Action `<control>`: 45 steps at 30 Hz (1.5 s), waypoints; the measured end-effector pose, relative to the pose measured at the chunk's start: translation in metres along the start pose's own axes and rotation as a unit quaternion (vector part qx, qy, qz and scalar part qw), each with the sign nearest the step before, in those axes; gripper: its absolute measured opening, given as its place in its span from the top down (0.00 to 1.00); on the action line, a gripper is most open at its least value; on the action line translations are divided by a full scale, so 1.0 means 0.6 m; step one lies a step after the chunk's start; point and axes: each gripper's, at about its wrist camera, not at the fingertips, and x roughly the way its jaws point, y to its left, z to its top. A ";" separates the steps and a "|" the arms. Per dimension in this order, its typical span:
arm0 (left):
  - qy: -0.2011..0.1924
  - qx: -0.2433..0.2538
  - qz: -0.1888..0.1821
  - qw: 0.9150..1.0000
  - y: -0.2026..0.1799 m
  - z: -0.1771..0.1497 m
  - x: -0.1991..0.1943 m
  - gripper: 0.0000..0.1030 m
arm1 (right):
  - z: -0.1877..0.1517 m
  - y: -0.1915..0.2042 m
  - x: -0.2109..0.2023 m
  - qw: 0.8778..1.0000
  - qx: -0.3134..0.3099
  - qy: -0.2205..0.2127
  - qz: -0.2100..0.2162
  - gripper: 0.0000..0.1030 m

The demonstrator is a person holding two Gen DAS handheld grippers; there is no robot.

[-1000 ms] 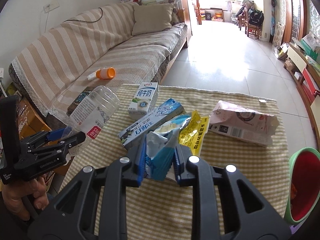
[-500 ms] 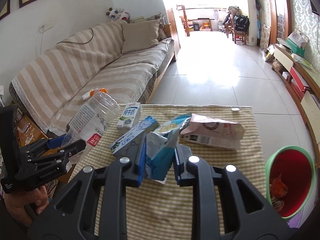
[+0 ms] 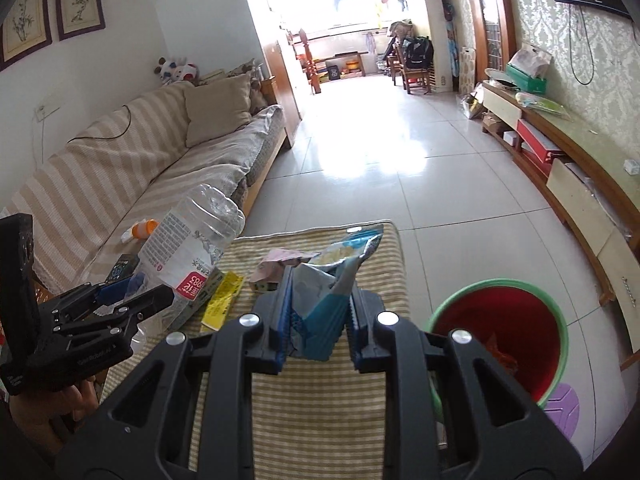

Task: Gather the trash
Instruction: 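Lift the wrapper and bottle and carry them over the red bin, then open both grippers over the red bin to drop the wrapper and bottle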

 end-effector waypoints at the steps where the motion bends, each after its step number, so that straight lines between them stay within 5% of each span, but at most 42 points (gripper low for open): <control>1: 0.001 0.004 -0.009 1.000 -0.019 0.004 0.006 0.51 | 0.001 -0.015 -0.006 1.000 0.005 -0.002 -0.006 0.78; 11: 0.020 0.070 -0.070 0.995 -0.203 0.020 0.060 0.51 | -0.013 -0.197 -0.063 0.996 0.057 -0.010 -0.074 0.78; 16: 0.047 0.063 -0.107 0.991 -0.250 0.013 0.099 0.51 | -0.031 -0.257 -0.061 0.992 0.082 0.000 -0.095 0.78; 31: 0.105 0.086 -0.132 0.982 -0.348 -0.012 0.207 0.51 | -0.080 -0.355 -0.017 0.987 0.122 0.036 -0.102 0.78; 45: 0.123 0.082 -0.138 0.979 -0.363 -0.022 0.249 0.50 | -0.082 -0.373 0.027 0.987 0.121 0.058 -0.086 0.76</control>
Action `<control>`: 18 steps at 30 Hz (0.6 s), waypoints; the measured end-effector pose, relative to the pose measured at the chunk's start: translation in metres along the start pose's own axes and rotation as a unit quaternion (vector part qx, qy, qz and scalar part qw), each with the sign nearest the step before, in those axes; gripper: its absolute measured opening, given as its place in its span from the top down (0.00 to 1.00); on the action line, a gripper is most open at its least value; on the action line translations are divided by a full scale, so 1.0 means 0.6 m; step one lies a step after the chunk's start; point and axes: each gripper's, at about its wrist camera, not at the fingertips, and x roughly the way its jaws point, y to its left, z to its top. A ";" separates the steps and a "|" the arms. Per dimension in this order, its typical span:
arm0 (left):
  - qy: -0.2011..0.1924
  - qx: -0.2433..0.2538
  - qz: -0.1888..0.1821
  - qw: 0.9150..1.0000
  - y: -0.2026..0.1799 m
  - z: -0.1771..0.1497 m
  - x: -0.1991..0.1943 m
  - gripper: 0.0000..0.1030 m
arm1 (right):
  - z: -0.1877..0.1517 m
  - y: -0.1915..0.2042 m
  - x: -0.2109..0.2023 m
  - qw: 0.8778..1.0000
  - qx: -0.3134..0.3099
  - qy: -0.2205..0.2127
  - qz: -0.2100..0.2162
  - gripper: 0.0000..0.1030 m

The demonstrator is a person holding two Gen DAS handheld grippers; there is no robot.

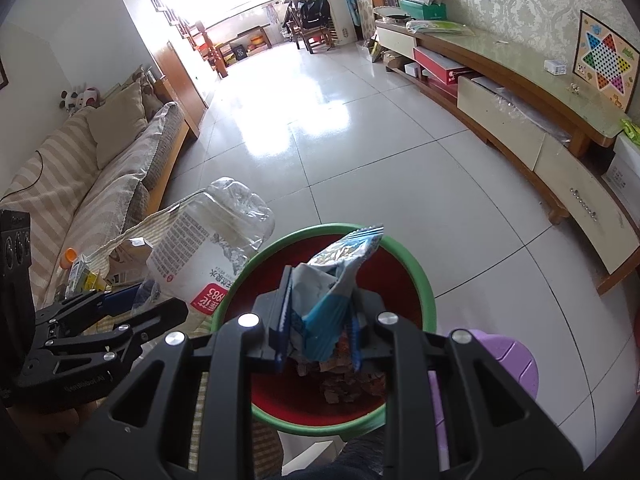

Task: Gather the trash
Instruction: 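Open both grippers over the red bin to drop the wrapper and bottle, then move both tools back over the table toward the remaining cartons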

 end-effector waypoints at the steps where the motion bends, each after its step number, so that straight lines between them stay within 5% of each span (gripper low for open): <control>1: 0.000 0.000 -0.004 1.000 -0.001 0.000 0.001 0.47 | 0.000 0.005 0.000 1.000 0.000 -0.001 -0.001 0.75; 4: -0.011 0.001 -0.004 1.000 0.002 -0.002 -0.004 0.27 | 0.002 0.010 0.001 1.000 -0.006 -0.002 0.001 0.64; 13: -0.008 -0.009 0.007 1.000 0.025 -0.013 -0.014 0.20 | 0.005 0.012 -0.009 1.000 -0.004 -0.015 -0.002 0.29; 18: -0.021 -0.008 0.030 0.999 0.036 -0.015 -0.036 0.08 | 0.010 0.029 -0.026 1.000 -0.006 -0.029 -0.008 0.04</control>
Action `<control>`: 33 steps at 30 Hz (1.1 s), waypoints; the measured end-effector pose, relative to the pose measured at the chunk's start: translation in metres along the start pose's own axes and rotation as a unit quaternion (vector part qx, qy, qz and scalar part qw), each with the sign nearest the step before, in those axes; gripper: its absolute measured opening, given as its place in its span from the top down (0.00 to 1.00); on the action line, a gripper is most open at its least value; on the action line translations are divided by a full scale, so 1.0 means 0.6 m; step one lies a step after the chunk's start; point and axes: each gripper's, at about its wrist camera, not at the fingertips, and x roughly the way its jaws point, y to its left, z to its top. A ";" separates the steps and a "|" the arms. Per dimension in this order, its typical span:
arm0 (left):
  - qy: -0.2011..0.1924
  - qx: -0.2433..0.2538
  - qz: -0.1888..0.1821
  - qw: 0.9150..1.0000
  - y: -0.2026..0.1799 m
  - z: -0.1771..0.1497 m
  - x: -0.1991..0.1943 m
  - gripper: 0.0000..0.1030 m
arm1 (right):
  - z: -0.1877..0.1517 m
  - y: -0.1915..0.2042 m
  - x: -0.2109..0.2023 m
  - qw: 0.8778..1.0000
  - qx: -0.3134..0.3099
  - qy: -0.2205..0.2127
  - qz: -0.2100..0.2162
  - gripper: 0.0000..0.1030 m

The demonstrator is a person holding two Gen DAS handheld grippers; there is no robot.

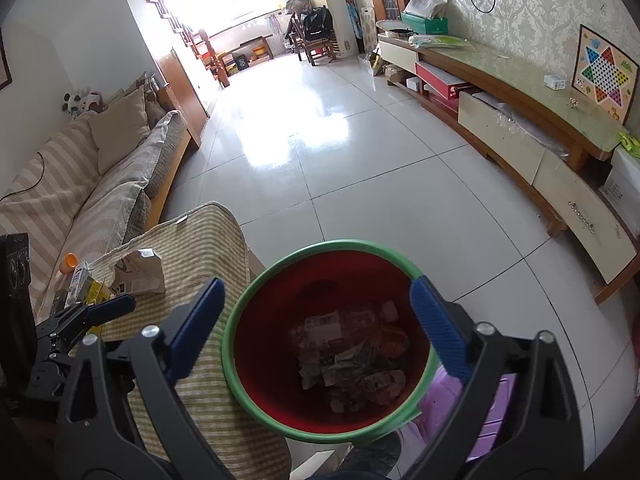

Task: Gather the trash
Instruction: 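Move both tools back over the table toward the remaining cartons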

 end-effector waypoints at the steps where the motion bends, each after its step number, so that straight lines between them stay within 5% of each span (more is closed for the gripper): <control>1: -0.001 0.000 0.005 1.000 0.005 -0.001 -0.005 0.08 | 0.001 0.005 -0.004 1.000 0.000 -0.003 0.001 0.05; 15: -0.040 -0.060 0.044 0.996 0.151 -0.039 -0.130 0.08 | -0.001 0.182 -0.024 0.997 -0.068 -0.005 0.032 0.04; 33: -0.070 -0.189 0.111 0.973 0.406 -0.188 -0.271 0.08 | -0.063 0.453 0.003 0.979 -0.178 0.027 0.097 0.04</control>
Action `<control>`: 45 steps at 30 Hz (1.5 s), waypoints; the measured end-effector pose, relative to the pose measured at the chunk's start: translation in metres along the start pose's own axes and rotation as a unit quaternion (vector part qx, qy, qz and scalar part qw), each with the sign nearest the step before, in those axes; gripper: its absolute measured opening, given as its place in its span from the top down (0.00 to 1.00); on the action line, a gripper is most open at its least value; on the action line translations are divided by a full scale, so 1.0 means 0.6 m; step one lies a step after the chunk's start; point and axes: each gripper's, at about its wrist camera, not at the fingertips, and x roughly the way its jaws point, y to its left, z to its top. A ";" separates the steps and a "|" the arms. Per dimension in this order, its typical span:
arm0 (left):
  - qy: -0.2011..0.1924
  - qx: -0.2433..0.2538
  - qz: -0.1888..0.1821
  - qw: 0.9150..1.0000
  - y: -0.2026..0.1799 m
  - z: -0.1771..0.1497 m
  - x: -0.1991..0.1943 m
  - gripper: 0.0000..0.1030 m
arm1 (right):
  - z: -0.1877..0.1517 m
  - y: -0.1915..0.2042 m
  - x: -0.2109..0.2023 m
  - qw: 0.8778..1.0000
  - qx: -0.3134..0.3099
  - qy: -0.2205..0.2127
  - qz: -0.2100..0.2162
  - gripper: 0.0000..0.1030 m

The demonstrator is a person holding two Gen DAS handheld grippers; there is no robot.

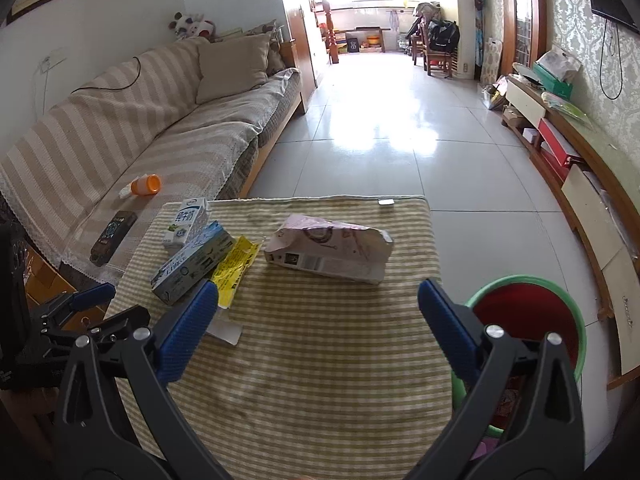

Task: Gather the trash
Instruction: 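Move both tools back over the table toward the remaining cartons, then grasp the yellow wrapper with the right gripper while the left grasps the blue-white carton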

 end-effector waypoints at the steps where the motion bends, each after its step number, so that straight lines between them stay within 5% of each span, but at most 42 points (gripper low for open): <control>1: 0.001 -0.003 0.001 1.000 0.009 -0.002 0.000 0.08 | 0.000 0.007 0.004 1.000 -0.002 0.002 0.002 0.04; 11: 0.003 -0.016 0.032 0.999 0.080 -0.004 0.015 0.08 | -0.006 0.063 0.064 0.999 -0.007 0.032 0.035 0.04; 29: 0.066 0.052 0.067 0.994 0.164 0.010 0.164 0.09 | -0.040 0.134 0.271 0.987 0.022 0.131 0.092 0.04; 35: 0.071 0.064 0.065 0.993 0.169 0.015 0.194 0.20 | -0.043 0.145 0.319 0.983 0.028 0.151 0.099 0.05; 38: 0.071 0.060 0.057 0.994 0.170 0.015 0.204 0.32 | -0.047 0.148 0.337 0.982 0.030 0.161 0.099 0.20; 39: 0.072 0.059 0.053 0.994 0.169 0.014 0.207 0.43 | -0.049 0.148 0.342 0.981 0.030 0.164 0.098 0.30; 43: 0.064 0.057 0.052 0.995 0.167 0.011 0.204 0.47 | -0.049 0.142 0.343 0.982 0.034 0.160 0.099 0.60; 45: 0.062 0.056 0.051 0.995 0.163 0.008 0.200 0.48 | -0.048 0.140 0.341 0.980 0.037 0.162 0.108 0.67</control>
